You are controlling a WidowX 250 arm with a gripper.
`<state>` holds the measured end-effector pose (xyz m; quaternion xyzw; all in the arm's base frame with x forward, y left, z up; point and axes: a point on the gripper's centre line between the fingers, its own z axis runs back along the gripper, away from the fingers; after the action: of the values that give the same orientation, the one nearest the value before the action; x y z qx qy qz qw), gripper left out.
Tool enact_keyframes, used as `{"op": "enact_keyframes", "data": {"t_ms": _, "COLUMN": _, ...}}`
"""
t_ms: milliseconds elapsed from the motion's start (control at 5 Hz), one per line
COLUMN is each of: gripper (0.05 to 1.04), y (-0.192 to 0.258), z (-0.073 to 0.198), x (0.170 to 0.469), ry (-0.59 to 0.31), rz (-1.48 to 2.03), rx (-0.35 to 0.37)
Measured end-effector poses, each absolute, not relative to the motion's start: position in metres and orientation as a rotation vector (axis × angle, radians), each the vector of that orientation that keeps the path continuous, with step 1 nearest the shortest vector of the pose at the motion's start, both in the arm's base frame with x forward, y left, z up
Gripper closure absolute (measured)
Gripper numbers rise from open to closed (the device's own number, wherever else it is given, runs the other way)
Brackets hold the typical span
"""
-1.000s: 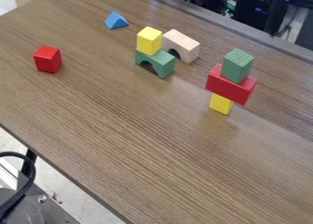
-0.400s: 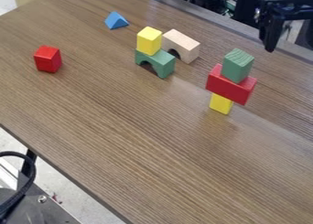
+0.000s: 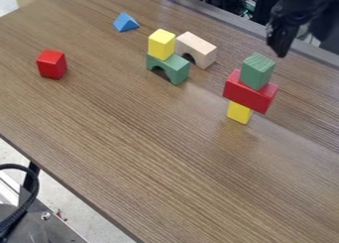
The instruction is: Take the green cube and put it next to the yellow cube
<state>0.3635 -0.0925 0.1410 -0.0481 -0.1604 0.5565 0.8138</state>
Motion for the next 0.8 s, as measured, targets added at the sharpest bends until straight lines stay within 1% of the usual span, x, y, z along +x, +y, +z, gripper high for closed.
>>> {"op": "enact_keyframes", "data": {"t_ms": 200, "gripper": 0.083, "y": -0.0866, "z": 0.1432, "x": 0.3585, "ry": -0.336, "rz": 1.349, "rx": -0.077}}
{"op": "enact_keyframes", "data": {"t_ms": 400, "gripper": 0.083, "y": -0.087, "z": 0.1456, "x": 0.3625, "ry": -0.292, "rz": 1.407, "rx": -0.001}}
{"op": "enact_keyframes", "data": {"t_ms": 600, "gripper": 0.083, "y": -0.0908, "z": 0.1435, "x": 0.3642, "ry": -0.22, "rz": 1.443, "rx": 0.023}}
{"op": "enact_keyframes", "data": {"t_ms": 800, "gripper": 0.083, "y": -0.0946, "z": 0.1381, "x": 0.3651, "ry": -0.171, "rz": 1.436, "rx": 0.016}}
